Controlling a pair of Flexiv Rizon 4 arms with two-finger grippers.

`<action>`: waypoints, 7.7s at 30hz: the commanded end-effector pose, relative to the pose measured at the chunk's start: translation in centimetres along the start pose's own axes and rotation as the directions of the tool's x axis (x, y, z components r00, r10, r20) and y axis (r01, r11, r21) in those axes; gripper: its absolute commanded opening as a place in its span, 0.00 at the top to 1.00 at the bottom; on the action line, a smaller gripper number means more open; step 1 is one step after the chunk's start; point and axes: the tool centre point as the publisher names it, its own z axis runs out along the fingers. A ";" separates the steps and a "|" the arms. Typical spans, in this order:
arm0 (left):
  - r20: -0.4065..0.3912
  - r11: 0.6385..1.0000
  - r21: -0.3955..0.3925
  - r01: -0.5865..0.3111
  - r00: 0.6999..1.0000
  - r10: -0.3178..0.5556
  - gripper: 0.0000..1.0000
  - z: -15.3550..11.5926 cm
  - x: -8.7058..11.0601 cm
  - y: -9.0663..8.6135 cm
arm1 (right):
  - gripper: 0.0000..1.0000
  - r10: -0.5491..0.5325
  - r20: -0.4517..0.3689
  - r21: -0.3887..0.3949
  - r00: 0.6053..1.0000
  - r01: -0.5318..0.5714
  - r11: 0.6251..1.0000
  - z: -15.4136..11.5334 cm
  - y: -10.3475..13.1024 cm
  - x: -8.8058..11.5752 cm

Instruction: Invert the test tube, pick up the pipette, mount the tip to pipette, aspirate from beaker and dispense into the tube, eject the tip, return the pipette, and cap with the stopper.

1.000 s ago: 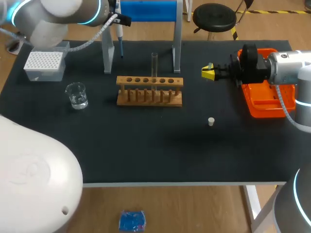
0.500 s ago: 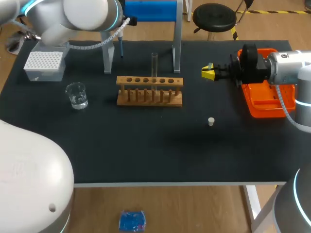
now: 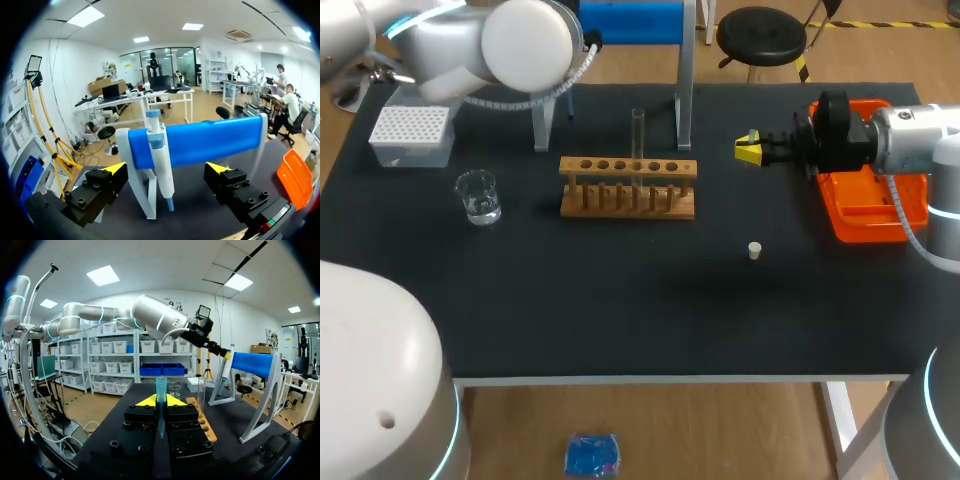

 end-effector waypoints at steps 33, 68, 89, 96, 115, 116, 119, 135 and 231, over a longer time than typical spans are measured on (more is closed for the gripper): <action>-0.027 0.992 0.118 0.044 0.999 -0.041 0.00 4.1 -0.3 -1.3 | 1.00 -0.001 0.001 0.002 1.000 0.001 1.000 0.0 0.0 0.0; -0.065 0.988 0.139 0.063 0.996 -0.055 0.02 5.4 -0.4 -1.3 | 1.00 -0.001 0.001 0.002 1.000 0.001 1.000 0.0 0.0 0.0; -0.054 0.989 0.132 0.065 0.997 -0.059 1.00 5.5 -0.5 -1.1 | 1.00 -0.001 0.001 0.002 1.000 0.001 1.000 0.0 0.0 0.0; -0.049 0.989 0.132 0.063 0.997 -0.057 1.00 5.4 -0.6 -1.3 | 1.00 -0.001 0.001 0.002 1.000 0.001 1.000 0.0 0.0 0.0; -0.022 0.985 0.168 0.033 0.999 -0.029 1.00 4.1 -1.0 -3.8 | 1.00 -0.001 0.001 0.002 1.000 0.001 1.000 0.0 0.0 0.0; -0.020 0.985 0.172 0.030 0.999 -0.027 1.00 4.0 -1.0 -4.0 | 1.00 -0.001 0.001 0.002 1.000 0.001 1.000 0.0 0.0 0.0; -0.015 0.983 0.182 0.024 1.000 -0.021 1.00 3.7 -1.0 -4.5 | 1.00 -0.001 0.001 0.002 1.000 0.001 1.000 0.0 0.0 0.0; -0.071 0.990 0.137 -0.018 0.997 0.028 1.00 0.7 -1.5 -5.0 | 1.00 -0.001 0.001 0.002 1.000 0.001 1.000 0.0 0.0 0.0; -0.792 0.793 0.601 -0.104 0.056 0.608 1.00 -33.8 10.9 -7.1 | 1.00 -0.001 0.001 0.002 1.000 0.001 1.000 0.0 0.0 0.0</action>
